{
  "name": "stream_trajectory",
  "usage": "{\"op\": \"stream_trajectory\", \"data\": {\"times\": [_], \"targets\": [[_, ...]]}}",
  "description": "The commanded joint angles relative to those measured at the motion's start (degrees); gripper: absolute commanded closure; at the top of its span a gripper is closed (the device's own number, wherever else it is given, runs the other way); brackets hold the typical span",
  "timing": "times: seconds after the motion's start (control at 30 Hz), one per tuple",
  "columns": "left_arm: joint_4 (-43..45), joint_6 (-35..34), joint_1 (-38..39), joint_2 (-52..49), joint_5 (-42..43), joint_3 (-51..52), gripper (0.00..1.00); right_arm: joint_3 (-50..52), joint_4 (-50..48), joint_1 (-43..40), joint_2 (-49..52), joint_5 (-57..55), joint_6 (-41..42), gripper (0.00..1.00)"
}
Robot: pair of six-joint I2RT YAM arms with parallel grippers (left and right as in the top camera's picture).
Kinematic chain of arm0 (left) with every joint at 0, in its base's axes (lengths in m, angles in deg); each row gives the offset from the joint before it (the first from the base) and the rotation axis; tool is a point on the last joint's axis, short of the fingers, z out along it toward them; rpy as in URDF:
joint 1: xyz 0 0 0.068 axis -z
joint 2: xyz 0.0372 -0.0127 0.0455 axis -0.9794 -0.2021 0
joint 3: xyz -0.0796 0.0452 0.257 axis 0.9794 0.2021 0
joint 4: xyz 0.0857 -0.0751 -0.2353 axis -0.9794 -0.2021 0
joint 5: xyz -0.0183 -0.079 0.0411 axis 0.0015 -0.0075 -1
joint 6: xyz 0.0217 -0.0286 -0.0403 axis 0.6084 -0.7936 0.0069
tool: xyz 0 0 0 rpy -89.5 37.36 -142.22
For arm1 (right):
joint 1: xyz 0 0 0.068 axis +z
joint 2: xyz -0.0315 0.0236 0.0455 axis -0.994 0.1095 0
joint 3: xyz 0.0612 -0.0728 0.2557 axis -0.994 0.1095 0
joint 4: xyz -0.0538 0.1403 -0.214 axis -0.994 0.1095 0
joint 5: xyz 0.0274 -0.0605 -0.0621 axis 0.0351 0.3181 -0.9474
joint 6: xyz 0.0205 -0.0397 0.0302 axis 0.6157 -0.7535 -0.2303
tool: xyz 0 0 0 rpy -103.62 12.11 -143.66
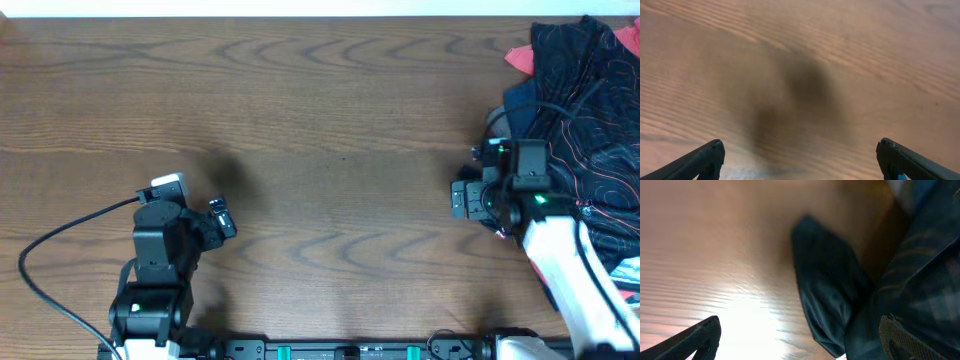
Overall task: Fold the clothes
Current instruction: 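Reach the right gripper into the pile and grasp the black shirt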
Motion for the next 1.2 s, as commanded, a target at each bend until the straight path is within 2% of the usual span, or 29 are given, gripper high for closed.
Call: {"op": "stream_trajectory", "data": {"times": [0.0,0.13,0.17,0.2,0.23,0.33,0.37,0.6,0.73,0.9,1.03,1.17], "targets": [[-0.11,-0.55,-0.35,-0.35,0.66,-1.16,0.02,-0.66,0.33,-0.72,5.25,-7.19,2.29,0.01],[-0.09,-0.55,-0.35,-0.33,0.66,-1.16,0.02,-0.66,-1.9,-0.74,10.82,-10.86,3.98,0.01],[-0.09,-0.57,-0.35,-0.33,0.66,-1.16,0.02,-0.66,-2.43,-0.74,11.67,-10.86,3.89,0.05],[-0.09,-0.55,-0.35,-0.33,0.66,-1.16,0.02,-0.66,-2.67,-0.74,12.33,-10.82,3.91,0.15],[-0.09,-0.55,-0.35,-0.33,0.66,-1.16,0.02,-0.66,-2.8,-0.74,12.87,-10.58,3.93,0.29],[-0.07,-0.55,-0.35,-0.33,0.66,-1.16,0.02,-0.66,-2.8,-0.76,13.55,-9.77,3.98,0.89],[-0.07,-0.55,-0.35,-0.33,0.66,-1.16,0.02,-0.66,-2.8,-0.76,13.55,-9.75,3.98,0.99],[-0.02,-0.55,-0.35,-0.33,0.66,-1.16,0.02,-1.44,-2.49,-0.76,11.43,-6.99,4.15,0.99],[0.35,-0.55,-0.35,-0.33,0.66,-1.16,0.02,-7.26,-0.15,-0.74,5.57,-4.48,4.11,0.99],[0.42,-0.55,-0.35,-0.33,0.66,-1.16,0.02,-16.87,2.6,0.68,-1.29,10.56,1.88,0.99],[0.42,-0.55,-0.35,-0.33,0.66,-1.16,0.02,-18.03,5.84,6.29,-2.73,15.39,1.68,0.99],[0.61,-0.55,-0.35,-0.33,0.63,-1.16,0.02,-16.57,5.51,16.31,-1.6,20.79,1.79,0.99]]}}
